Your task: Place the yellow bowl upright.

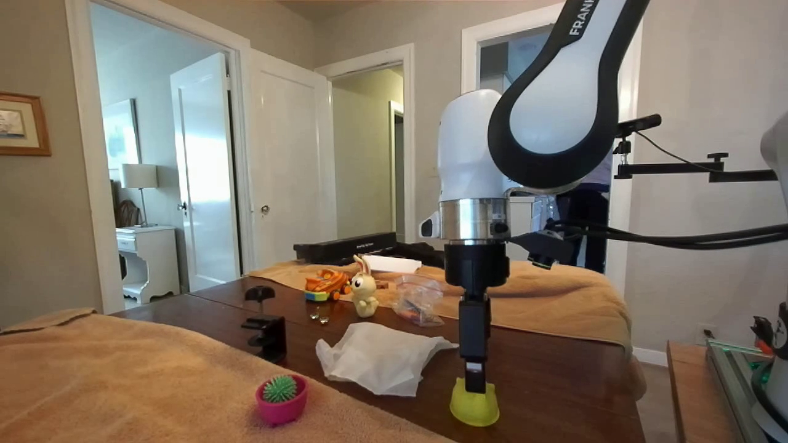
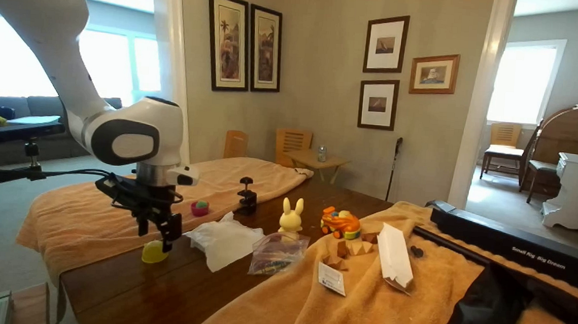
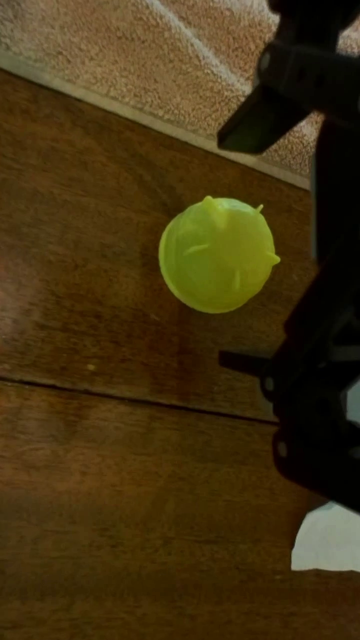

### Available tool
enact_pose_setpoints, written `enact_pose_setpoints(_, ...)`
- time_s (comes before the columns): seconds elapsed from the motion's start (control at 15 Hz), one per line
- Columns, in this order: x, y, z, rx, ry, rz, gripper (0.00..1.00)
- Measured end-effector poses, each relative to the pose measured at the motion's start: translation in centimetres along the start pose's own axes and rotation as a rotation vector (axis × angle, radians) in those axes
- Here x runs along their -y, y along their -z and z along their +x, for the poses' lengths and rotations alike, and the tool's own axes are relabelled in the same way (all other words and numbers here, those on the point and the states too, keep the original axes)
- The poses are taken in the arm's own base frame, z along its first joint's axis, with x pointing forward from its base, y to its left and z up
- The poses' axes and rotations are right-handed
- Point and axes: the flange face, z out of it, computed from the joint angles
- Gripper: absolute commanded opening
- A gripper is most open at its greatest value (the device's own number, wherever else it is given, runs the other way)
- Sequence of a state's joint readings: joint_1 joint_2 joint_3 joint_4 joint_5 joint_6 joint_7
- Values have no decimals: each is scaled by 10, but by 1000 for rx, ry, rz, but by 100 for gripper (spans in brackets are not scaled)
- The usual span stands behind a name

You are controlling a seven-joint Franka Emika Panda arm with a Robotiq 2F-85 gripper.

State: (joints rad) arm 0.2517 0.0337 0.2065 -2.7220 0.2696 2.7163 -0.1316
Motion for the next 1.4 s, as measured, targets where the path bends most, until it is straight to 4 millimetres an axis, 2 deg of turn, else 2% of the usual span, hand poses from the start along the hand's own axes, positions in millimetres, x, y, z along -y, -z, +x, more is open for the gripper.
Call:
enact_pose_setpoints(0.73,13,-16,12,9,37,14,100)
enact_pose_setpoints(0.8,13,-18,12,14,37,15,94)
enact_pose_setpoints(0.87,13,-20,12,18,37,16,83)
enact_pose_setpoints(0.93,13,-21,12,22,38,17,66)
enact_pose_setpoints(1.13,14,-24,12,27,39,20,44)
enact_pose_setpoints(1.27,13,-25,13,28,38,21,35)
enact_pose_setpoints(1.4,13,-24,14,27,38,21,35)
